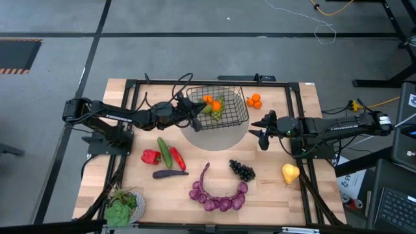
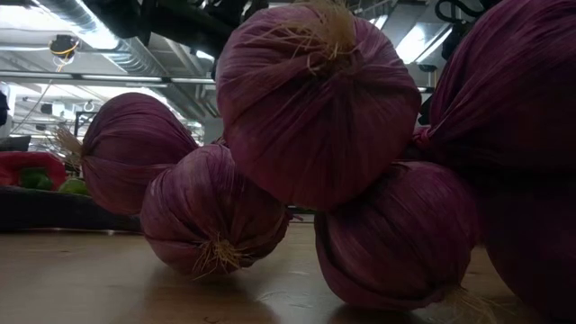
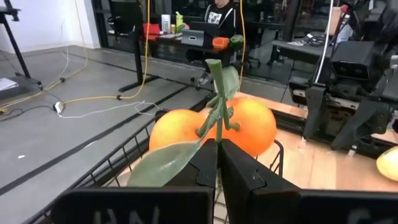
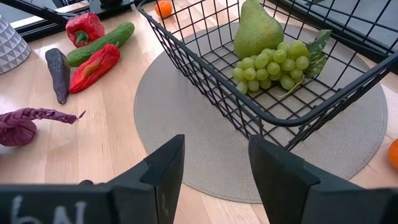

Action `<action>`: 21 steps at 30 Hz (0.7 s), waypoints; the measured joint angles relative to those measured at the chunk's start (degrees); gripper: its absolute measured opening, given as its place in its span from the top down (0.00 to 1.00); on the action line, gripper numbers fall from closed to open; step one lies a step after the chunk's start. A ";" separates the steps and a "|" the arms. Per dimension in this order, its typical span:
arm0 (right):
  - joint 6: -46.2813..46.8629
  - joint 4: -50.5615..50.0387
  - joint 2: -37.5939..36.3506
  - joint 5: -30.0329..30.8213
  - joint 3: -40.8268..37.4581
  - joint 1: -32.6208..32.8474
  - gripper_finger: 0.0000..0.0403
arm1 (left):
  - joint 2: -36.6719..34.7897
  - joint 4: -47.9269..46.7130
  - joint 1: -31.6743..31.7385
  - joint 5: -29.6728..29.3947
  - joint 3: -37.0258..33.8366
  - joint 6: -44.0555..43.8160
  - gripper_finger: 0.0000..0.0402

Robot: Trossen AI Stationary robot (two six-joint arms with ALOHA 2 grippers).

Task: Build produce basket
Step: Put the left tangerine into the black wire basket, then put the red chili pepper into the black wire basket

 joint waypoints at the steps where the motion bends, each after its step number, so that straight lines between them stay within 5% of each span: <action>1: 0.02 0.02 -0.02 0.00 0.00 0.00 0.55 | 0.00 -0.35 0.00 0.00 0.00 0.00 0.97; 15: 0.11 0.00 -0.02 -0.04 0.00 0.00 0.55 | 0.00 -2.27 -0.06 0.20 0.00 -4.31 0.78; 21: 0.07 -0.01 -0.02 -0.04 0.00 0.00 0.55 | 0.00 -2.37 -2.15 16.73 0.00 -7.32 0.79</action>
